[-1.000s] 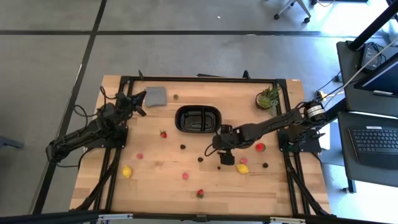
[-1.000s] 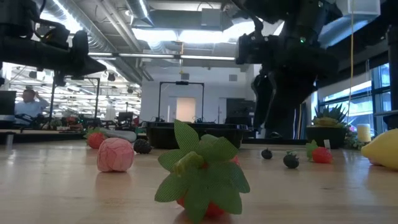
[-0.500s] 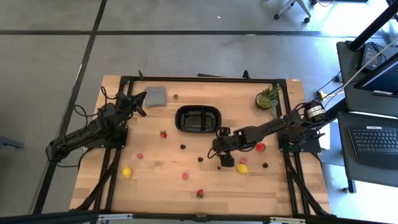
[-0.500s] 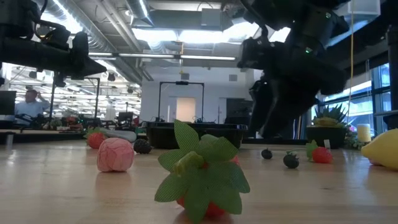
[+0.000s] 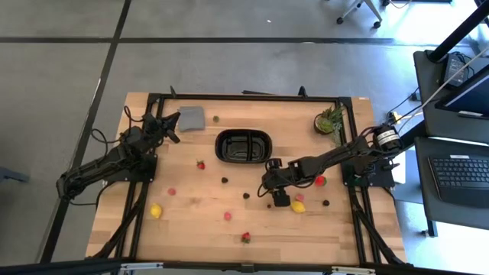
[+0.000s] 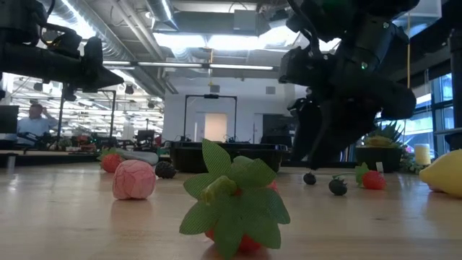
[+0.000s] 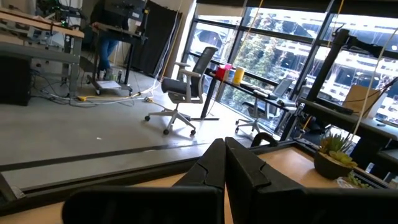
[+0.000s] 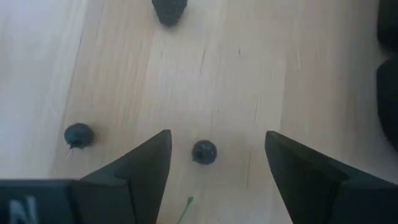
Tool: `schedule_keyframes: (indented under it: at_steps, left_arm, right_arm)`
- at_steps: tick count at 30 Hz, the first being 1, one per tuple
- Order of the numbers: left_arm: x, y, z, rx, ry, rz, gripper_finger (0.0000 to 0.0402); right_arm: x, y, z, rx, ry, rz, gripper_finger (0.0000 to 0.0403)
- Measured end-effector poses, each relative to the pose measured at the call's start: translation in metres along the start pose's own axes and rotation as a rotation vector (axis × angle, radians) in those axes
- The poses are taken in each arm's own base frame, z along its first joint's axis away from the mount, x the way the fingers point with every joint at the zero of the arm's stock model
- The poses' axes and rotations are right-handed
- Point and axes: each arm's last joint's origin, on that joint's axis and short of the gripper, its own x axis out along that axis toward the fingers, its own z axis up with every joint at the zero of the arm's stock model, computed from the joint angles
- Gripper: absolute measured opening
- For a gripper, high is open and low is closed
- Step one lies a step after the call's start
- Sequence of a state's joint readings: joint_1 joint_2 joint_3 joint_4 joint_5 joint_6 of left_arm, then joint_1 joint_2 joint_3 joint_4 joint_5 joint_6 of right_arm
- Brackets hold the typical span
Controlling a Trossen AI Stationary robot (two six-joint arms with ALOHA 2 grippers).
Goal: Pick and placing Produce into tupperware
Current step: Put the right blueberry into the black container
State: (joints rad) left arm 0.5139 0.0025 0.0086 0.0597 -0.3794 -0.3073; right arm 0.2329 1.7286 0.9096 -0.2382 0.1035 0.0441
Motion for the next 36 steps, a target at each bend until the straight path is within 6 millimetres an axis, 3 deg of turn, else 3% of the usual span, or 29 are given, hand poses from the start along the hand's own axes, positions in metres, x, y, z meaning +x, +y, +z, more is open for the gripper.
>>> schedule_keyframes:
  at_steps: [6, 12, 26, 36]
  left_arm:
    - [0.000, 0.000, 0.000, 0.000, 0.000, 0.000, 0.0000]
    - [0.000, 0.000, 0.000, 0.000, 0.000, 0.000, 0.0000]
    - [0.000, 0.000, 0.000, 0.003, 0.000, 0.000, 0.0000]
    - [0.000, 0.000, 0.000, 0.003, 0.000, 0.000, 0.0000]
  right_arm:
    - [0.016, 0.001, -0.004, -0.005, 0.041, 0.001, 0.0258]
    - [0.019, 0.002, -0.005, -0.005, 0.056, 0.000, 0.0250]
    - [0.020, 0.002, -0.008, -0.008, 0.093, 0.011, 0.0144]
    - [0.020, 0.002, -0.009, -0.008, 0.101, 0.003, 0.0092]
